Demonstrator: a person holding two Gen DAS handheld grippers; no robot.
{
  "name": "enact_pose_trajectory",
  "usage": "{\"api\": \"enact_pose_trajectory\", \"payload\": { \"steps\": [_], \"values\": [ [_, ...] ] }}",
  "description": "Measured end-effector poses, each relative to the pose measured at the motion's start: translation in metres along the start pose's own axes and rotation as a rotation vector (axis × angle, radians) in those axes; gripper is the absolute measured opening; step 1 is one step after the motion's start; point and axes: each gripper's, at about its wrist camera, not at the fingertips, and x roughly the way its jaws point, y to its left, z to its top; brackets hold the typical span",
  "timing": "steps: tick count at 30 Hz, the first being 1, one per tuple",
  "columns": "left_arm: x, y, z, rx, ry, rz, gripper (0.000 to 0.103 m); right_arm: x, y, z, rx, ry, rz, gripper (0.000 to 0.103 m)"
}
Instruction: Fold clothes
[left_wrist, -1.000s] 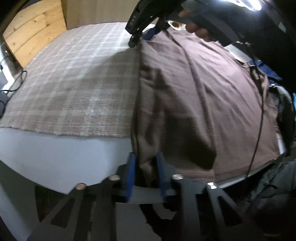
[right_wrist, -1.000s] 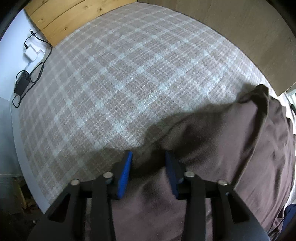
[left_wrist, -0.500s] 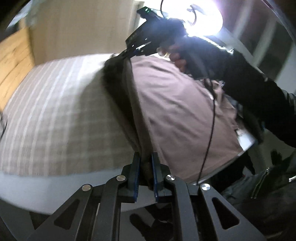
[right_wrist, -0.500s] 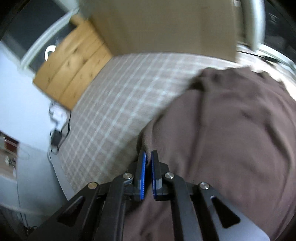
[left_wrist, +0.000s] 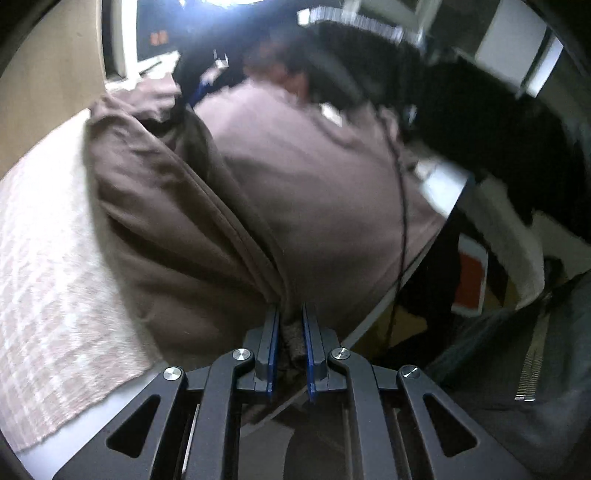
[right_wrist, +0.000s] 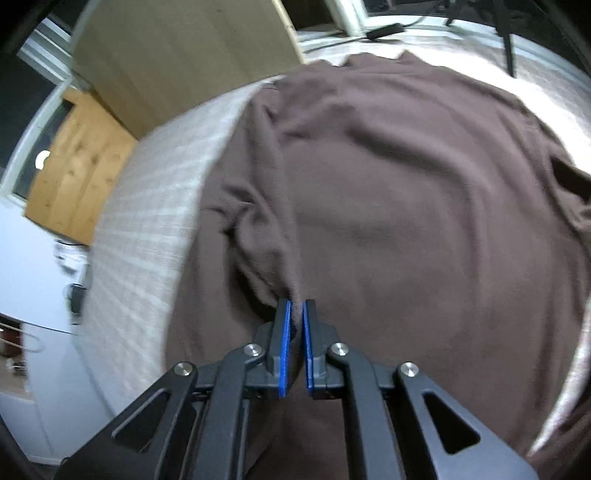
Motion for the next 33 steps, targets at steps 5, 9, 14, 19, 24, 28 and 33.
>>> {"api": "enact_pose_trajectory", "payload": {
  "steps": [5,9,14,19,24,28,33],
  "values": [
    [-0.003,0.002,0.0,0.003,0.003,-0.01,0.011,-0.03,0.006,0.008,-0.047,-0.124,0.053,0.017],
    [0.001,-0.003,0.006,0.0,0.005,-0.003,0.011,-0.018,0.039,0.02,-0.217,-0.084,0.031,0.017],
    [-0.001,-0.002,0.008,-0.019,0.001,-0.008,0.011,0.026,0.069,0.025,-0.434,0.002,-0.123,0.017],
    [-0.006,-0.004,0.009,-0.019,-0.005,-0.002,0.011,0.048,0.087,0.031,-0.507,0.001,-0.138,0.018],
    [-0.018,-0.003,0.008,-0.028,-0.018,0.011,0.011,0.055,0.09,0.044,-0.525,-0.005,-0.148,0.017],
    [-0.028,-0.004,0.008,-0.027,-0.024,0.033,0.011,0.047,0.087,0.06,-0.441,0.011,-0.01,0.007],
    [-0.033,-0.012,0.007,0.01,-0.023,0.069,0.011,0.013,0.059,0.082,-0.17,-0.08,0.283,0.007]
  ]
}}
